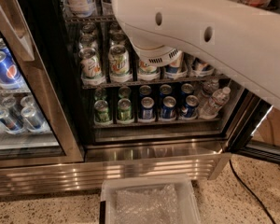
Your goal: Pick blue plastic bottle from top shelf of fridge
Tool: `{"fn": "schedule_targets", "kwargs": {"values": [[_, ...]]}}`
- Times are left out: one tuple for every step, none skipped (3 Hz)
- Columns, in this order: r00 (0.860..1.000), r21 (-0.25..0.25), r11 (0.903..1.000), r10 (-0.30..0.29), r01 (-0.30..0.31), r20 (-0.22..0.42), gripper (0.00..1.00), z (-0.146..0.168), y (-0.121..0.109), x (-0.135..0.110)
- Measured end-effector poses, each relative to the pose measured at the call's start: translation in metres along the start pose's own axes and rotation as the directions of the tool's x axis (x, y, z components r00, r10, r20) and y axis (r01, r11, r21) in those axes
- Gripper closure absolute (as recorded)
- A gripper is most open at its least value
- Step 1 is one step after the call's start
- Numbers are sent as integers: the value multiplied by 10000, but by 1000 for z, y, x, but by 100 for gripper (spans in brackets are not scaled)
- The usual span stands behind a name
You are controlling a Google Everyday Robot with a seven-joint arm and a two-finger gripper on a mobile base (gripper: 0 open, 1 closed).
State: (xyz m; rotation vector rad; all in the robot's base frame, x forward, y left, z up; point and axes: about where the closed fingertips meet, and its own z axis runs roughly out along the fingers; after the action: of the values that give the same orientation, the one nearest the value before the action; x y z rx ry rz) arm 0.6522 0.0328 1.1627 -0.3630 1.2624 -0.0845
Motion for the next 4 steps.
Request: {"fn": "schedule_targets", "kwargs": {"values": [[9984,-698,9960,558,-563,-81,100,-10,0,-4],[9903,-1783,9743,1315,-1376,-455,100,-25,5,-4],[9762,-2820,9353,1941,-2139,-967,100,-41,18,-4],[9574,-3466,8946,2396,-2821,-1609,100,-60,31,1]]}}
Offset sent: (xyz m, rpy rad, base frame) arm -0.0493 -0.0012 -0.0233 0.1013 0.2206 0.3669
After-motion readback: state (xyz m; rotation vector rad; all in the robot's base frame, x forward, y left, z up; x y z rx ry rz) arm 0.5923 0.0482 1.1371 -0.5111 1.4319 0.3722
